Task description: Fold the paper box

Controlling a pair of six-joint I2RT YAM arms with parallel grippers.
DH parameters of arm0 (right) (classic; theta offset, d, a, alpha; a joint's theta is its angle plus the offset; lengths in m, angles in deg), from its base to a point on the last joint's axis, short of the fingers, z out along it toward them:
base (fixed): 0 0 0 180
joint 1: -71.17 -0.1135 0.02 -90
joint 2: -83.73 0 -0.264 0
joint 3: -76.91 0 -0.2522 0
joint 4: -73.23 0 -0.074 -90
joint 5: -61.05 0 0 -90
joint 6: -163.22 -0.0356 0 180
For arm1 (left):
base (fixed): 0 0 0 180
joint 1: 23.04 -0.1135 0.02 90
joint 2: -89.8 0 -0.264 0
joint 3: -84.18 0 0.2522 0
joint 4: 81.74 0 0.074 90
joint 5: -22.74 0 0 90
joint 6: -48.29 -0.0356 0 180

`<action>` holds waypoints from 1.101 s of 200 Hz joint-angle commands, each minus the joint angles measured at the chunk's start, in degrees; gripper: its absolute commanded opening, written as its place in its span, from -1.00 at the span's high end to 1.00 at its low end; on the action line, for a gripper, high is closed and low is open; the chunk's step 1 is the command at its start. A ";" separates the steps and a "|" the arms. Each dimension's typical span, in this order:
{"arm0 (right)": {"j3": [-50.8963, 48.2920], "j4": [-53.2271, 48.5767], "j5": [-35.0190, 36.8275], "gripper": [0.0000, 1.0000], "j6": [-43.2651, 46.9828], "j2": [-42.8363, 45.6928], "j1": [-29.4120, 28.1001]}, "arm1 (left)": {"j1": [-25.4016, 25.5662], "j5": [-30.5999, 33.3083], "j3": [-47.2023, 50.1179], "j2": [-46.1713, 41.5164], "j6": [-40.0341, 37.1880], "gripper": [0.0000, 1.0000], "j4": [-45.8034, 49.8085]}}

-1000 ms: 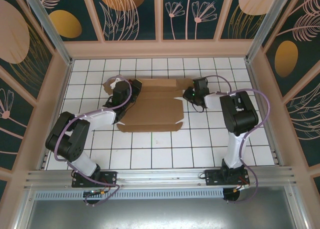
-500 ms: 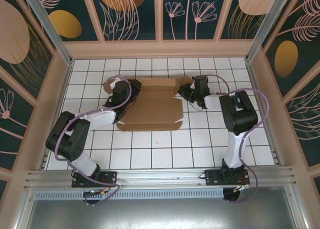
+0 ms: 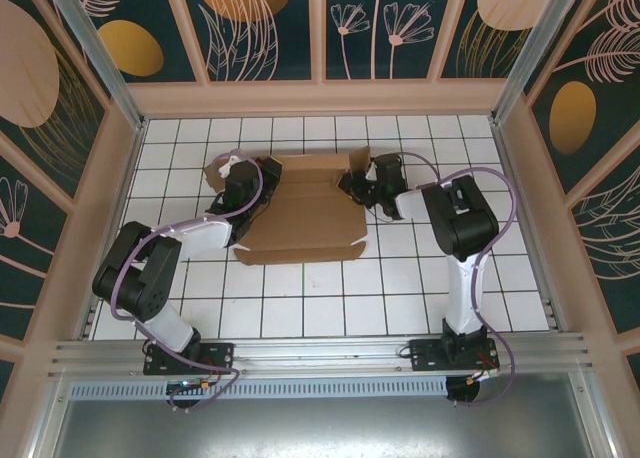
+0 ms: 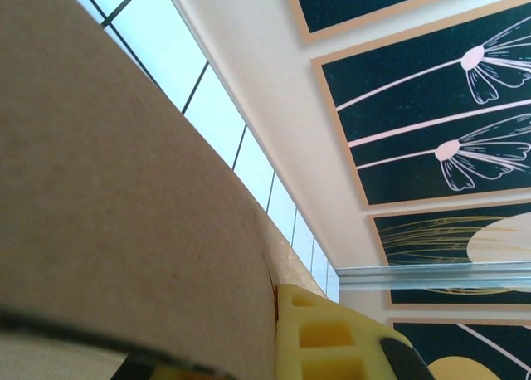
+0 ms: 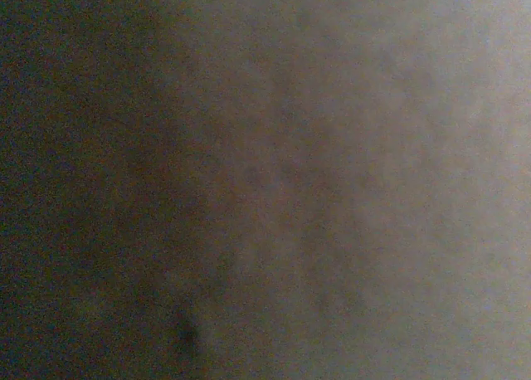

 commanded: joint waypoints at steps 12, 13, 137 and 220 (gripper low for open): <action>1.60 -5.12 -0.52 0.47 1.71 -2.33 -1.38 | 0.44 -2.05 0.01 1.93 -0.60 1.00 4.01; 1.55 -5.18 -0.46 0.47 1.72 -2.24 -1.35 | 0.42 -2.04 0.00 1.91 -0.64 1.00 4.04; -16.37 -8.14 11.10 0.10 20.10 27.73 3.93 | -0.74 -0.27 -1.80 0.74 -0.85 1.00 7.77; -26.38 2.48 22.62 0.48 20.78 41.52 17.19 | -1.05 -1.75 -4.46 2.23 -0.35 1.00 7.65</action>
